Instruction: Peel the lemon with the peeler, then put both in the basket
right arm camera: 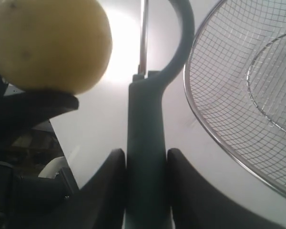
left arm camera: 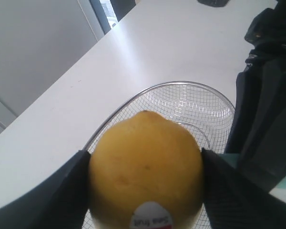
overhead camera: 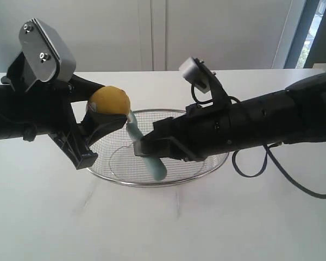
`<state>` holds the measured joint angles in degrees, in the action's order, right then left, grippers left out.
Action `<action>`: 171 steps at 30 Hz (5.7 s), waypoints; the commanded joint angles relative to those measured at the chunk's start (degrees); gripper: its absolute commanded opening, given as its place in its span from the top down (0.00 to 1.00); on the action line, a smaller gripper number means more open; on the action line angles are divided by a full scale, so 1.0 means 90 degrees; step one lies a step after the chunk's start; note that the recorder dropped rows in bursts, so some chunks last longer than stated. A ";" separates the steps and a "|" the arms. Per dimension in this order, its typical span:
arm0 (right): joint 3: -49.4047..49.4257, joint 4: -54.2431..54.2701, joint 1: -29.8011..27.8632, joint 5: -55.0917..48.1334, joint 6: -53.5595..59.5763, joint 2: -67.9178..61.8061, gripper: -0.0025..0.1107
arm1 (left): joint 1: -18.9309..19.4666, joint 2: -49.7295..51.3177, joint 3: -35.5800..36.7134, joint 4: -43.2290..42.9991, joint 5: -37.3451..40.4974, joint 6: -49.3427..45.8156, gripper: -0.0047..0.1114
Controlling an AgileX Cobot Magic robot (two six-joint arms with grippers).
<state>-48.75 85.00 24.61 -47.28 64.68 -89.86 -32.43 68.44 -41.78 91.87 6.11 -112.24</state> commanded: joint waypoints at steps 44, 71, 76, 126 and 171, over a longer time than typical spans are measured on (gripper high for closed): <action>-0.0074 0.0193 -0.0260 0.0162 0.0118 0.0603 0.98 | -0.0028 -0.0051 0.0002 0.0093 0.0119 -0.0238 0.96; 0.0391 -0.4263 -0.0463 0.3380 -0.2442 0.1804 0.98 | -0.0028 -0.0051 0.0002 0.0096 0.0119 -0.0226 0.96; 0.0122 -0.3716 -0.0463 0.2525 -0.2482 0.0995 0.98 | -0.0028 -0.0051 0.0002 0.0096 0.0133 -0.0226 0.96; -0.0142 -0.0257 -0.0013 0.0131 -0.0046 0.0259 0.98 | -0.0028 -0.0051 0.0002 0.0096 0.0157 -0.0238 0.96; -0.0157 -0.1055 -0.0702 0.0666 -0.0046 0.2413 0.98 | -0.0028 -0.0051 0.0002 0.0096 0.0157 -0.0238 0.96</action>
<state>-49.72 78.22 19.98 -42.67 63.51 -70.67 -32.43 68.44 -41.78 91.87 6.32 -112.24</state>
